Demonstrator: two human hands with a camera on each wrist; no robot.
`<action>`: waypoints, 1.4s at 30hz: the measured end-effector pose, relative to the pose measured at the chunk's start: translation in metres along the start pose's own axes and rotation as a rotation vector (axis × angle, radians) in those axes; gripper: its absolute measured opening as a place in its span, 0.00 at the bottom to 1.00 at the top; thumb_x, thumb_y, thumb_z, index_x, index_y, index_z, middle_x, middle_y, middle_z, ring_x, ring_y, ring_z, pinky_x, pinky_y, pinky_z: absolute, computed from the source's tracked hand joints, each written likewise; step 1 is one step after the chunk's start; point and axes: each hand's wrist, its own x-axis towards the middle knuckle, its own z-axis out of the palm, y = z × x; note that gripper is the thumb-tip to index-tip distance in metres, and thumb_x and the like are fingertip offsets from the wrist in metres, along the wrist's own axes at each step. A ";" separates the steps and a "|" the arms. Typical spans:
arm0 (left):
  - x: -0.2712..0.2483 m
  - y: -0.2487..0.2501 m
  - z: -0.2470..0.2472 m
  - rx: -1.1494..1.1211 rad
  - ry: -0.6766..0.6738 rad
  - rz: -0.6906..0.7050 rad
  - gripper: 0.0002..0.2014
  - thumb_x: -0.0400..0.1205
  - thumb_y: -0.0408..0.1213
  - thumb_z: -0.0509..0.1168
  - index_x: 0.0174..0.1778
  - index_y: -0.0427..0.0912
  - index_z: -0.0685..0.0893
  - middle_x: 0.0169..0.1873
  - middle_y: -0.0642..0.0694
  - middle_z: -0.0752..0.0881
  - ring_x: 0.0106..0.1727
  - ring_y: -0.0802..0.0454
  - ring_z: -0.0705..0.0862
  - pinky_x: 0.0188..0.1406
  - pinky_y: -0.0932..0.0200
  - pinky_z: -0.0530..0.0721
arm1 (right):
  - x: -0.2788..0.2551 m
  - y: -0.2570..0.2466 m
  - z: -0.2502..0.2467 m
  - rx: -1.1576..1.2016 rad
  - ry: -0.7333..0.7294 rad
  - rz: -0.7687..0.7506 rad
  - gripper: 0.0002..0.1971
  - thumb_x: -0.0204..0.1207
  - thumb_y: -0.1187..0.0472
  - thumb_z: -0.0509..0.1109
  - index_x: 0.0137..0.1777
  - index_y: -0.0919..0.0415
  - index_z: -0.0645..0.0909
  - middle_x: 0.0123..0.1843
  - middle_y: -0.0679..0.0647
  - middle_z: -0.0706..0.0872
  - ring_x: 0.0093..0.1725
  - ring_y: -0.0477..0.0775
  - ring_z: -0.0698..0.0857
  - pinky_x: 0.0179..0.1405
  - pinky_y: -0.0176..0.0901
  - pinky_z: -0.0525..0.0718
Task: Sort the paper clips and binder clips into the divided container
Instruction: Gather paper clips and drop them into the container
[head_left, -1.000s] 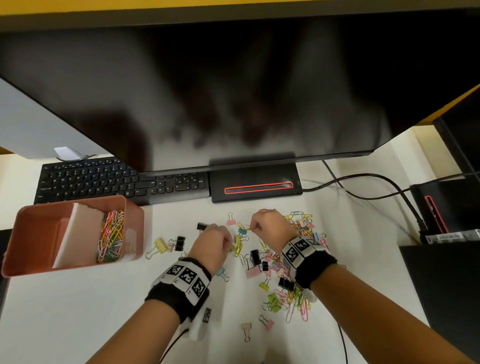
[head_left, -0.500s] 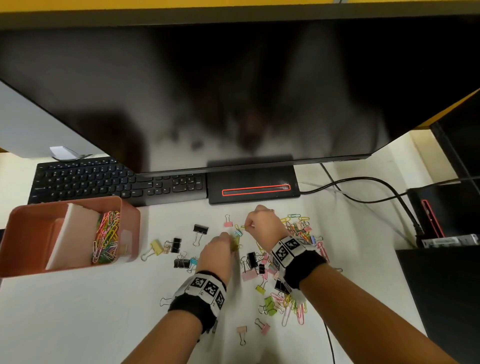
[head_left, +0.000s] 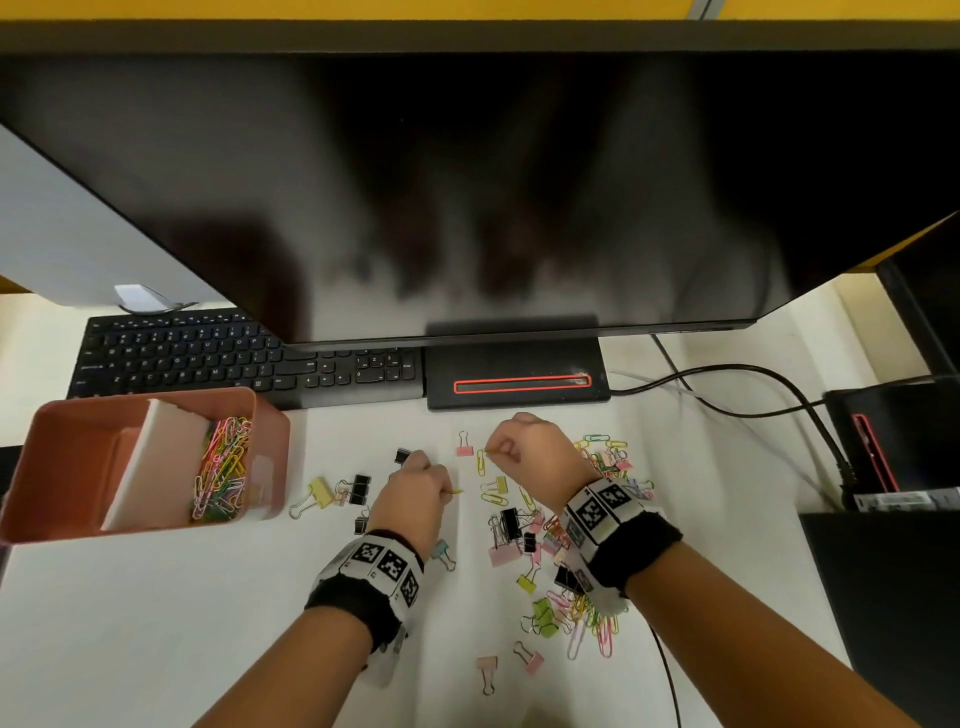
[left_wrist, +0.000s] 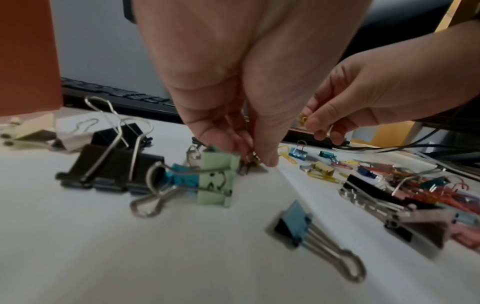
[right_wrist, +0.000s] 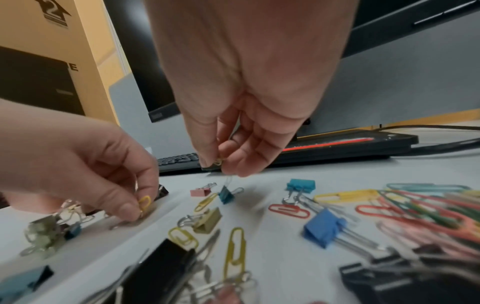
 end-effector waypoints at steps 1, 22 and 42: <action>-0.001 -0.001 -0.001 -0.021 0.029 0.025 0.03 0.78 0.31 0.64 0.44 0.41 0.82 0.43 0.49 0.72 0.39 0.48 0.78 0.45 0.57 0.80 | -0.004 0.000 0.000 -0.003 -0.019 -0.009 0.07 0.77 0.62 0.65 0.50 0.58 0.84 0.49 0.50 0.80 0.44 0.50 0.83 0.54 0.43 0.83; 0.010 0.029 0.018 0.103 -0.041 0.187 0.08 0.81 0.33 0.57 0.49 0.43 0.81 0.49 0.44 0.77 0.51 0.44 0.79 0.50 0.54 0.80 | -0.039 0.021 0.020 -0.128 -0.063 0.190 0.07 0.73 0.65 0.65 0.47 0.58 0.84 0.48 0.53 0.87 0.49 0.55 0.85 0.47 0.45 0.85; 0.023 0.034 0.007 -0.335 0.149 -0.108 0.13 0.79 0.33 0.66 0.59 0.37 0.81 0.53 0.39 0.87 0.54 0.44 0.84 0.55 0.60 0.77 | -0.020 0.051 -0.022 -0.456 0.019 0.146 0.11 0.74 0.51 0.68 0.47 0.58 0.84 0.52 0.51 0.80 0.48 0.52 0.81 0.52 0.50 0.80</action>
